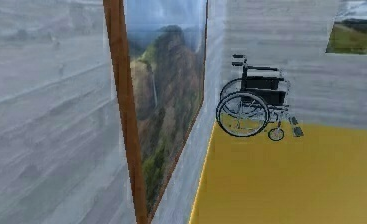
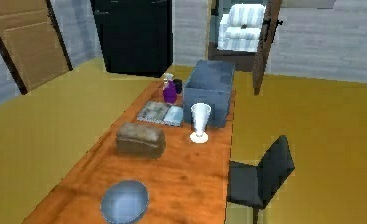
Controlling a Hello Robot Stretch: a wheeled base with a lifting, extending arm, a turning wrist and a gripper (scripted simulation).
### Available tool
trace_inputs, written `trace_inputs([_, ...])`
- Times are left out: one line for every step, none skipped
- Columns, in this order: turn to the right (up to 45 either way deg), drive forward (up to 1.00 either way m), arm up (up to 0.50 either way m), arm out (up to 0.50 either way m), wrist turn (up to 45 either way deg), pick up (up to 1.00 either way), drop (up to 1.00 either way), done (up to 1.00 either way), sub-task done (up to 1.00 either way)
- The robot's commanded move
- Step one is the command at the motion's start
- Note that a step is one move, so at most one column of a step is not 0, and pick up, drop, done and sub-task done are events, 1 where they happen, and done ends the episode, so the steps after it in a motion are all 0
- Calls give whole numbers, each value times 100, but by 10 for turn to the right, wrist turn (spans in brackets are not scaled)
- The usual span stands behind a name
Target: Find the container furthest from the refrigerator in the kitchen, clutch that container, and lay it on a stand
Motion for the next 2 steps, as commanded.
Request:
trace_inputs([-150,0,0,0,0,0,0,0,0])
trace_inputs([0,0,50,0,0,0,0,0,0])
